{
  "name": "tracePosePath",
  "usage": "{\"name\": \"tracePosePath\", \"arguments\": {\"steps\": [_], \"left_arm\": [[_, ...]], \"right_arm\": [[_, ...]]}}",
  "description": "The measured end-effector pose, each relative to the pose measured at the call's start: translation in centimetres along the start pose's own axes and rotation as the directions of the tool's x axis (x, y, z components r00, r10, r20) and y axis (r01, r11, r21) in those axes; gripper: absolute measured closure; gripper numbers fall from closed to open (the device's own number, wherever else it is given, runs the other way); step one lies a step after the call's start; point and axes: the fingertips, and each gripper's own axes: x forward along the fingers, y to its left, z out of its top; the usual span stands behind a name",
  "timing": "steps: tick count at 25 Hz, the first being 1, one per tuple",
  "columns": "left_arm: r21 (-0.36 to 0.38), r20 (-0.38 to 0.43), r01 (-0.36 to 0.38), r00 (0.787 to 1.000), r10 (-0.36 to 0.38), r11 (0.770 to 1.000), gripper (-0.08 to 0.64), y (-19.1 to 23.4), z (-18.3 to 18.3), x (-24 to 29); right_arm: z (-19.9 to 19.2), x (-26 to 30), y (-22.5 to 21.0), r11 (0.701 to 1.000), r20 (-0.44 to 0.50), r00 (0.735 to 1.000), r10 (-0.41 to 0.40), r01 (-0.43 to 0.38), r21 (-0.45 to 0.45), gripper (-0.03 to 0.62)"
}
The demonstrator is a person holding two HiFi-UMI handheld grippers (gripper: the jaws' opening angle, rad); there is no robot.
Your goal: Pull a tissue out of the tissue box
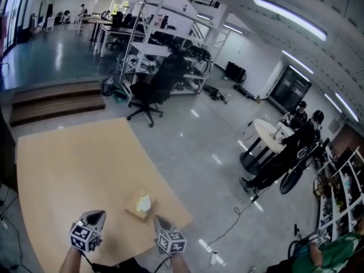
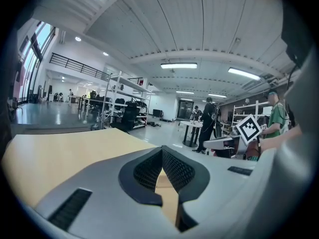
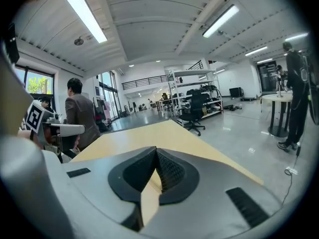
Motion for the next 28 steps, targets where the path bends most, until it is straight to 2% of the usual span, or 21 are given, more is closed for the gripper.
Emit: {"name": "tracePosePath", "arguments": {"steps": [6,12,20,25,28], "left_arm": [[0.0,-0.008,-0.014,1.0,0.014,1.0,0.552,0.3,-0.7,0.3],[-0.001,-0.018,-0.024,1.0,0.024,1.0,0.552,0.8,-0.7,0.5],[-0.024,-0.021,-0.042,0.999,0.041,0.999,0.552,1.0,-1.6,0.8],[-0.027,-0.039,-0.046,0.998,0.045,0.999,0.552,1.7,-1.8,0.7],[-0.029,-0.047,-0.048,0.998,0.047,0.998,0.552,1.9,-1.8,0.4]], "right_arm": [[-2.7,2.3,-1.9,0.999,-0.082,0.996,-0.032,0.033,0.009,0.58],[-4.3,4.6,-2.7,0.998,-0.121,0.992,-0.019,0.027,0.061,0.58],[-5.6,6.4,-3.4,0.997,-0.159,0.987,0.002,0.01,0.073,0.573],[-5.8,7.7,-3.4,0.998,-0.177,0.984,-0.004,0.014,0.054,0.537],[-5.6,8.3,-3.2,0.996,-0.178,0.984,0.016,0.0,0.091,0.511]]}}
